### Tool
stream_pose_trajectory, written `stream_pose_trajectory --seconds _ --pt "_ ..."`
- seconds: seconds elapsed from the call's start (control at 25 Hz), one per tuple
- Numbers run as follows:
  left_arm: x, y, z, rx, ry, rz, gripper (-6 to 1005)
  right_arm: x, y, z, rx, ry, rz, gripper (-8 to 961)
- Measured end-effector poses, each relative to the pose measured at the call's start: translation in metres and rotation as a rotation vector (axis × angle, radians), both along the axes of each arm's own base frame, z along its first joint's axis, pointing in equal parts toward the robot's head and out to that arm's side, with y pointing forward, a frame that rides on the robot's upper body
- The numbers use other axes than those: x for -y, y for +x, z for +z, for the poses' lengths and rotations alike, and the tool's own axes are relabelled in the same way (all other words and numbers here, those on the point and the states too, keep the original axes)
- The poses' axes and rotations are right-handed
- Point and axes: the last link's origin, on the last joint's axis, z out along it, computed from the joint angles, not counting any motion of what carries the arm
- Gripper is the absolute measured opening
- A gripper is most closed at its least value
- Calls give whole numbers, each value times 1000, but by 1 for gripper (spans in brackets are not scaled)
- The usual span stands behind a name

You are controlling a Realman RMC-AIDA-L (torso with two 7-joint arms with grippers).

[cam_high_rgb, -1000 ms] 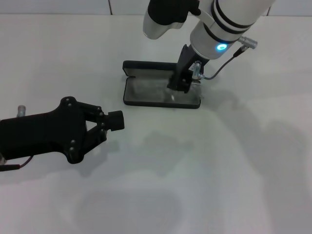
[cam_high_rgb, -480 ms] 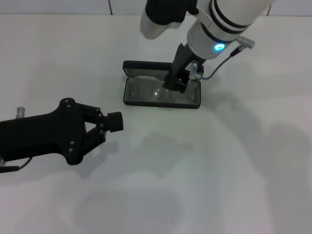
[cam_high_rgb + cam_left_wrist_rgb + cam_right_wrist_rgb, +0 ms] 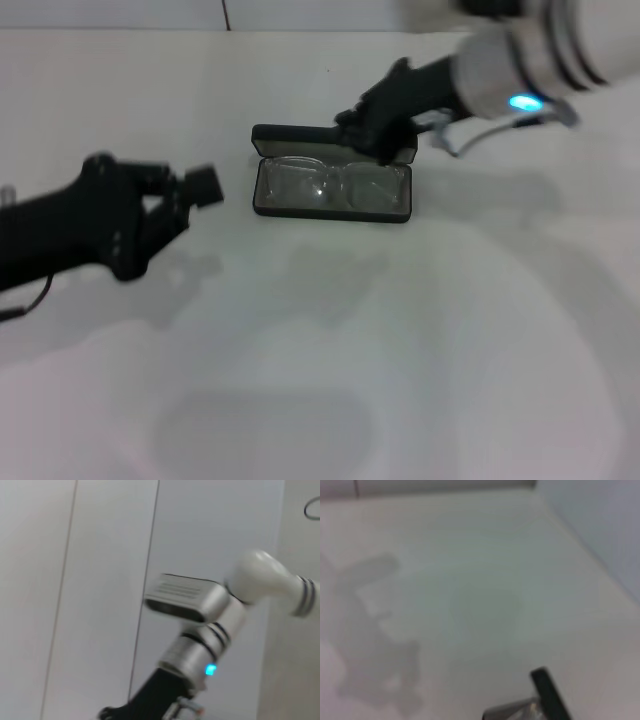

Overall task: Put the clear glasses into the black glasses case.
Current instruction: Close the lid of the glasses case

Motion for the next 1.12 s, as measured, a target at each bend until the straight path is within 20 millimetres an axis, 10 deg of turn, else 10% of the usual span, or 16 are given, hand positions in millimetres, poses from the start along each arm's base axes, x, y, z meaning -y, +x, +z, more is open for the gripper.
stream_pose_trajectory --seconds 0.28,0.68,1.12 --pt "-44 21 2 74 20 90 117 34 55 43 -350 24 15 96" --pt "-125 71 -49 -127 -20 178 122 84 164 108 -840 111 3 95" --pt "-163 77 -89 -296 61 325 127 99 189 95 -888 127 -89 94"
